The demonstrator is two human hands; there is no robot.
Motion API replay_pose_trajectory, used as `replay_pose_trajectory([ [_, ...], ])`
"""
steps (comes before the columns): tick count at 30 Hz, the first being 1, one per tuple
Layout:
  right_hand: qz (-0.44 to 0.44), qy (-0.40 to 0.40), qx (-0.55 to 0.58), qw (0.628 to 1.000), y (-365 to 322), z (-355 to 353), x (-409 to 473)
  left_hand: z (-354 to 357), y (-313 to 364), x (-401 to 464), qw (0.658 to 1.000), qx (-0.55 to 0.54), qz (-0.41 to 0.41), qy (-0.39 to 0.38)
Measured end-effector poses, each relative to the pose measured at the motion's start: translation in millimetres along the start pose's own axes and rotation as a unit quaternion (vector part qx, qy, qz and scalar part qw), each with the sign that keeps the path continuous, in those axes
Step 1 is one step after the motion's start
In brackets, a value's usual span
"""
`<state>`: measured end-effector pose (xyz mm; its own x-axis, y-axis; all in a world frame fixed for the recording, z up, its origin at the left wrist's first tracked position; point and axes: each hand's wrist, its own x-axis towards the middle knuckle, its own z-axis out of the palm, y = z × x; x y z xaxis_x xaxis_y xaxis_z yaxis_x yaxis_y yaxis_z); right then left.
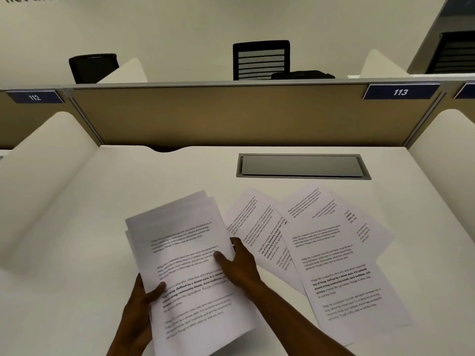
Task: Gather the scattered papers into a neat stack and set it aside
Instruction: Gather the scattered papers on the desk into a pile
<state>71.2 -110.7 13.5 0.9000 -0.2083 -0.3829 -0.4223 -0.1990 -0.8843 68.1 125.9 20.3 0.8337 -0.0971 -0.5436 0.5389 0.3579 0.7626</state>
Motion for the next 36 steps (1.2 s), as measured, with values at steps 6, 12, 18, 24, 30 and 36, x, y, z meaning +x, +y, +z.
replay_pose_trajectory([
  [6,0.136,-0.114,0.27,0.946,2,-20,-10,4,0,-4,1.0,0.005,-0.005,-0.018],
  [12,0.146,-0.179,0.364,0.902,7,-50,-27,30,11,-10,0.997,0.048,-0.021,-0.062],
  [18,0.163,-0.207,0.372,0.89,14,-28,-35,41,45,-47,0.988,0.12,-0.008,-0.095],
  [24,0.189,-0.25,0.479,0.82,25,-25,-40,90,76,-81,0.937,0.287,0.036,-0.194],
  [30,0.107,-0.165,0.513,0.835,26,-32,-24,111,77,-72,0.933,0.311,0.088,-0.157],
  [36,-0.003,-0.051,0.387,0.921,-2,-64,-15,103,76,-47,0.919,0.353,0.133,-0.112],
])
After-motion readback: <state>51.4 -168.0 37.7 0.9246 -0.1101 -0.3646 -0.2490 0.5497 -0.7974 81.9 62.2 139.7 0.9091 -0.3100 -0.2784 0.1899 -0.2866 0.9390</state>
